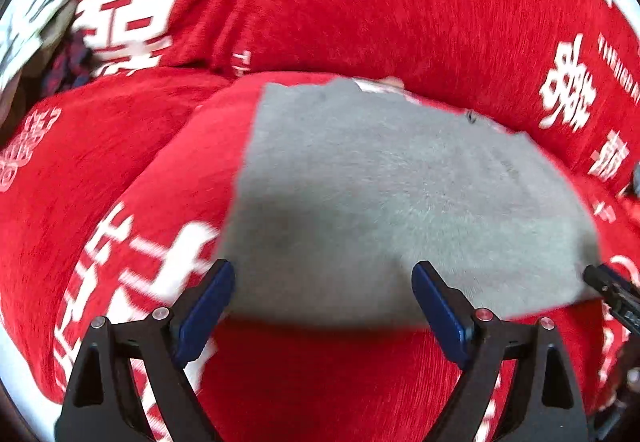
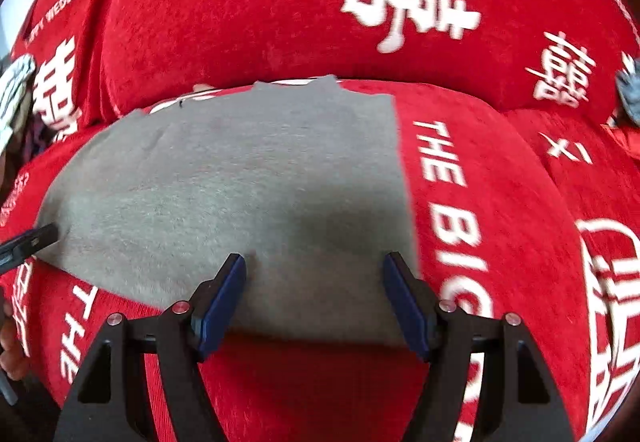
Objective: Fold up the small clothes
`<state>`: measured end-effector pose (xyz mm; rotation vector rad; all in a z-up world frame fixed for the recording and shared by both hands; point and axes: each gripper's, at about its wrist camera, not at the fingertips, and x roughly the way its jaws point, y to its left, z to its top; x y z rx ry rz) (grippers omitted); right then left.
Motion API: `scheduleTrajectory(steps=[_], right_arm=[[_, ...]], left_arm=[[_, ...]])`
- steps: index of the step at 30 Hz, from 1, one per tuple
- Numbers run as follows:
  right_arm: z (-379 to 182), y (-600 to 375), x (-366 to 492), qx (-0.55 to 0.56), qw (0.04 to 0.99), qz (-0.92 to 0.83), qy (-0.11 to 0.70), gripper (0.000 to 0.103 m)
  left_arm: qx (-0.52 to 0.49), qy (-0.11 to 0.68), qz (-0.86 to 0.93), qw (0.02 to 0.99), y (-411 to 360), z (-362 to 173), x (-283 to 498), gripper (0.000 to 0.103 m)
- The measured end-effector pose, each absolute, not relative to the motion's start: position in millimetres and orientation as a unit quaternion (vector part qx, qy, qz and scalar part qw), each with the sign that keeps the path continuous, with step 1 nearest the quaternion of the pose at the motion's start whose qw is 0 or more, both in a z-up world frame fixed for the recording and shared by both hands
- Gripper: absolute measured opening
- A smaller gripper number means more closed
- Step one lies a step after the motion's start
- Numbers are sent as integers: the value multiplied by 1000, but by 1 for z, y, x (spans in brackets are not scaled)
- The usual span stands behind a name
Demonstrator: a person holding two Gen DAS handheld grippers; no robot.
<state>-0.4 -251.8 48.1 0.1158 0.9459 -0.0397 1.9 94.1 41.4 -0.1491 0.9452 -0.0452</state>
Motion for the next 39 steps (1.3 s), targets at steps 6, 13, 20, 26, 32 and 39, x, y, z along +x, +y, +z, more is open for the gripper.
scheduleTrajectory(steps=[6, 13, 20, 26, 32, 39], right_arm=[[67, -219, -21, 75, 903, 8, 422, 74], [55, -136, -16, 15, 897, 82, 434, 74], [54, -130, -20, -1, 896, 75, 437, 74], [64, -143, -2, 7, 893, 65, 444, 74], [81, -118, 59, 45, 875, 118, 467, 74], [69, -43, 166, 95, 826, 180, 526, 74]], left_arm=[[-210, 468, -9, 859, 150, 34, -16, 91], [-276, 464, -70, 839, 149, 26, 2, 91], [-367, 449, -111, 807, 154, 13, 33, 36], [-398, 441, -124, 795, 159, -7, 38, 15], [-345, 434, -116, 824, 149, 2, 39, 11], [-334, 420, -121, 835, 150, 2, 36, 11]])
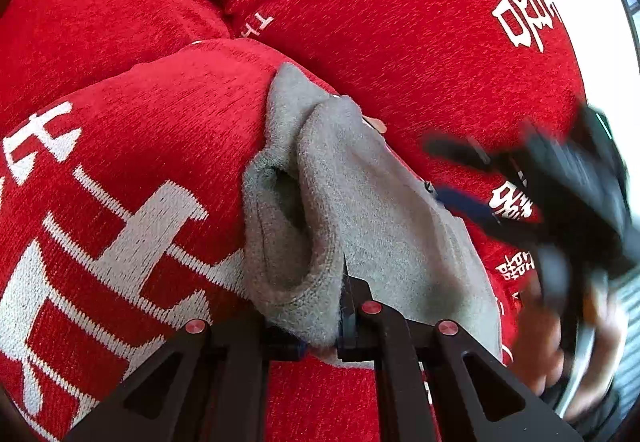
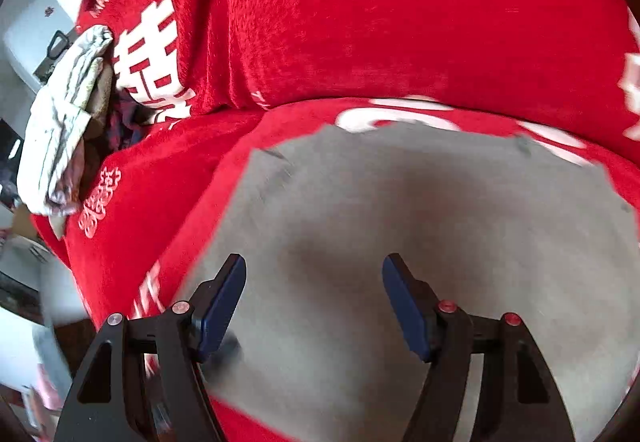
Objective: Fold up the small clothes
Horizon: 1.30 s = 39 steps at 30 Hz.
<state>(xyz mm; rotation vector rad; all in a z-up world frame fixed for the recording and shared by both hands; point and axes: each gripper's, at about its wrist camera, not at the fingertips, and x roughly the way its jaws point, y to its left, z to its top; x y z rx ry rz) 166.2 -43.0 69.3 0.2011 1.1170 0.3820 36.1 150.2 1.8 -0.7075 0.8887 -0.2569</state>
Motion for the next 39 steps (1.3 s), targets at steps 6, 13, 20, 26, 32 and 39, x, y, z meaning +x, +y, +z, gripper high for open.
scheduleTrajectory(steps=[6, 13, 20, 26, 32, 39], right_arm=[[32, 29, 228, 80, 786, 182, 586, 74], [8, 102, 236, -91, 793, 140, 586, 87], [12, 92, 230, -121, 805, 135, 565, 30], [26, 63, 231, -49, 806, 168, 565, 17], [36, 46, 236, 5, 807, 189, 560, 17], [46, 17, 234, 67, 806, 212, 548, 16]], left_arm=[[-341, 411, -129, 836, 155, -2, 33, 11], [-331, 416, -120, 838, 152, 0, 34, 11], [-288, 428, -97, 851, 140, 11, 35, 11], [-255, 428, -85, 863, 133, 21, 31, 10], [-235, 428, -77, 869, 128, 27, 29, 10], [-189, 424, -61, 883, 111, 34, 31, 10]])
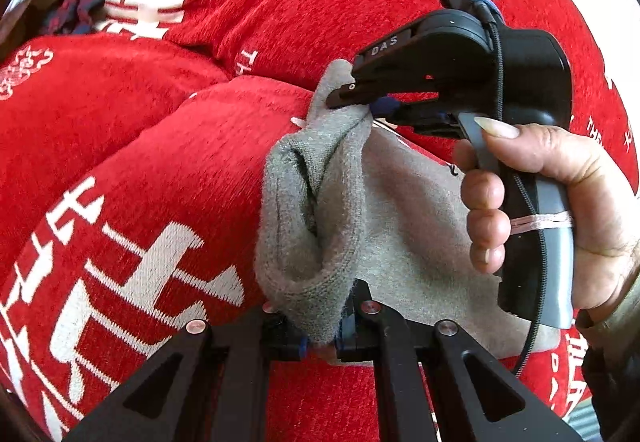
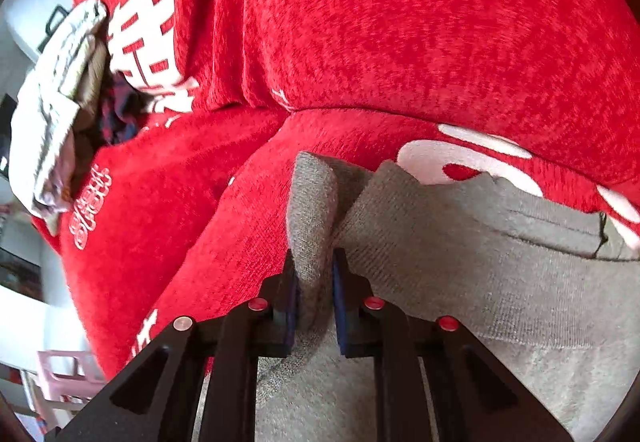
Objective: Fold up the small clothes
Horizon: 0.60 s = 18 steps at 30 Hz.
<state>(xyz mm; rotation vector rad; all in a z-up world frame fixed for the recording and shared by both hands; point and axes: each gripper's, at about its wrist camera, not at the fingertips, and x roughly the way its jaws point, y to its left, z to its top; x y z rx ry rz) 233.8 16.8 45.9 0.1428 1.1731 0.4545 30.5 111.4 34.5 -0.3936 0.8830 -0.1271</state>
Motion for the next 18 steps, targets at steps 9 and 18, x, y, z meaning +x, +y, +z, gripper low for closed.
scheduleTrajectory(steps=[9, 18], right_arm=[[55, -23, 228, 118, 806, 231, 532, 16], [65, -57, 223, 147, 807, 233, 523, 16]], left_arm=[[-142, 419, -50, 896, 86, 46, 31, 10], [-92, 413, -55, 904, 56, 63, 32, 10]])
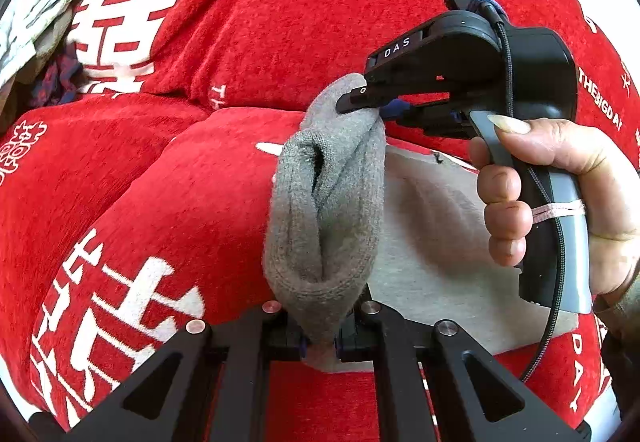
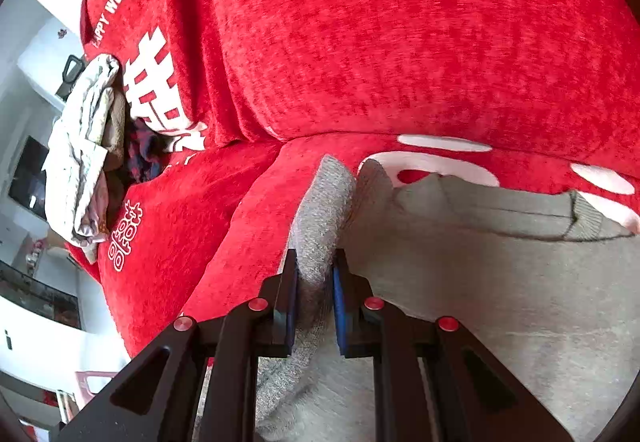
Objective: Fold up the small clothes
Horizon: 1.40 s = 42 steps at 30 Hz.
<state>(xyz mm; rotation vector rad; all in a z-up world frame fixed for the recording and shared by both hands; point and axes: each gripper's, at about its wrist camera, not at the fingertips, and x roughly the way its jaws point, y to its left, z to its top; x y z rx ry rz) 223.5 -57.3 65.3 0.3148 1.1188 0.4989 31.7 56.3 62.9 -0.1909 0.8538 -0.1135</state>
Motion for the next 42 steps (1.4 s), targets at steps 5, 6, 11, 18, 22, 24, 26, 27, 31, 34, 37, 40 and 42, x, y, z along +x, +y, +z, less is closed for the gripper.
scheduleTrajectory(steps=[5, 6, 11, 18, 22, 24, 26, 27, 31, 34, 37, 40, 42], right_arm=[[71, -76, 223, 159, 809, 234, 516, 16], [72, -80, 224, 164, 809, 235, 514, 16], [75, -102, 222, 179, 809, 235, 509, 16], [85, -128, 219, 181, 813, 240, 498, 16], [89, -143, 216, 179, 816, 240, 494, 16], [90, -151, 215, 180, 817, 239, 492, 16], [90, -160, 214, 184, 818, 238, 490, 16], [90, -165, 213, 186, 819, 238, 489, 16], [88, -183, 210, 193, 820, 235, 485, 16], [86, -200, 207, 200, 821, 232, 482, 16], [85, -215, 205, 205, 822, 228, 479, 16], [83, -232, 202, 210, 824, 224, 477, 16], [82, -239, 201, 213, 824, 222, 475, 16]], left_arm=[[-69, 417, -67, 904, 37, 69, 34, 10], [-66, 420, -70, 903, 32, 70, 35, 10], [-45, 429, -75, 899, 11, 71, 38, 10], [-19, 430, -75, 900, -13, 75, 38, 10], [0, 427, -75, 901, -29, 79, 35, 10], [5, 426, -77, 901, -35, 81, 34, 10], [12, 425, -78, 902, -42, 83, 34, 10], [16, 424, -78, 902, -46, 84, 33, 10], [38, 418, -82, 904, -64, 87, 30, 10], [51, 418, -87, 903, -80, 88, 29, 10], [65, 418, -94, 901, -96, 88, 28, 10], [76, 418, -103, 899, -113, 88, 27, 10], [82, 419, -108, 898, -123, 87, 26, 10]])
